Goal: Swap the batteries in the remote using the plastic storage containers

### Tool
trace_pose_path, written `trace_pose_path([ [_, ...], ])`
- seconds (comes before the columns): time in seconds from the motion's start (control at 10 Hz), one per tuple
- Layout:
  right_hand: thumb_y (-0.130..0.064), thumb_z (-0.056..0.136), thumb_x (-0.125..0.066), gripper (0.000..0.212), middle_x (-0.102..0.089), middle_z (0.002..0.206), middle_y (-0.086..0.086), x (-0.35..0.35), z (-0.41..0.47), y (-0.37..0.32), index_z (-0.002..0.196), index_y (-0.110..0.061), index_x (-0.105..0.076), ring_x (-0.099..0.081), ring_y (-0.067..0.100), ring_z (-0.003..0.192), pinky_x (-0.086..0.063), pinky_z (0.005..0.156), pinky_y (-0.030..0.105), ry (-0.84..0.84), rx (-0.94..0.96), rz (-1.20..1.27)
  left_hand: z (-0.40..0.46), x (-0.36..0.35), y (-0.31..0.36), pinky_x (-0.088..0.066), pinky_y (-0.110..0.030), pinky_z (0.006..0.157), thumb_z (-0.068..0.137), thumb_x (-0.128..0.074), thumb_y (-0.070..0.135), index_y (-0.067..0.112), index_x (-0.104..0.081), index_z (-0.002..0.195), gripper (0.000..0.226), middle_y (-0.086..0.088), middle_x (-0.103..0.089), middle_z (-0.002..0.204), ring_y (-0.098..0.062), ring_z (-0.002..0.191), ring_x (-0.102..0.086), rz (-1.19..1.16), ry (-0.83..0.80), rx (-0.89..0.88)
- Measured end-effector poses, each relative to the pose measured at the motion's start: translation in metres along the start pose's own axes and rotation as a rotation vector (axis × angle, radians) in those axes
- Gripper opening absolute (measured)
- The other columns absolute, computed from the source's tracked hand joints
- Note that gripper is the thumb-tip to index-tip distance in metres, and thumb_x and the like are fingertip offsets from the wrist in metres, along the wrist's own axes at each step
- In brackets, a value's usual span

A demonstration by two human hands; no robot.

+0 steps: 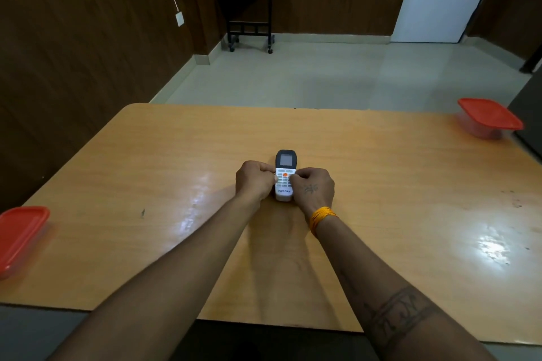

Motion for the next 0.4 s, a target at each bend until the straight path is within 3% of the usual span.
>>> trace_pose_path([
  [0.3,-0.02,0.087,-0.068,0.025,-0.079,0.101,0.005,0.001,0.0,0.001,0.105,-0.011,-0.082,-0.072,0.021,0.096,-0.053,0.075,0.026,-0.013,0.055,0.046,-0.006,0.0,0.001,-0.062,-0.044,0.094,0.087,-0.074,0.014,0.015,-0.08,0.108,0.022,-0.005,-0.078,0.114,-0.023,0.104,-0.073,-0.021,-0.018,-0.087],
  [0.4,-0.026,0.088,-0.068,0.028,-0.074,0.096,0.001,0.019,-0.001,0.0,0.112,-0.014,-0.079,-0.069,0.019,0.094,-0.056,0.082,0.031,0.062,0.057,0.097,-0.011,0.005,0.007,-0.063,-0.045,0.089,0.087,-0.073,0.038,0.02,-0.082,0.092,0.02,0.003,-0.08,0.1,-0.018,0.096,-0.076,-0.048,0.006,-0.139],
])
Point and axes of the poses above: each hand's wrist, its own z-axis towards the middle knuckle, its own x-axis out of the back of the hand, y = z × x, the point moved 9 cm from there along z, towards the middle knuckle
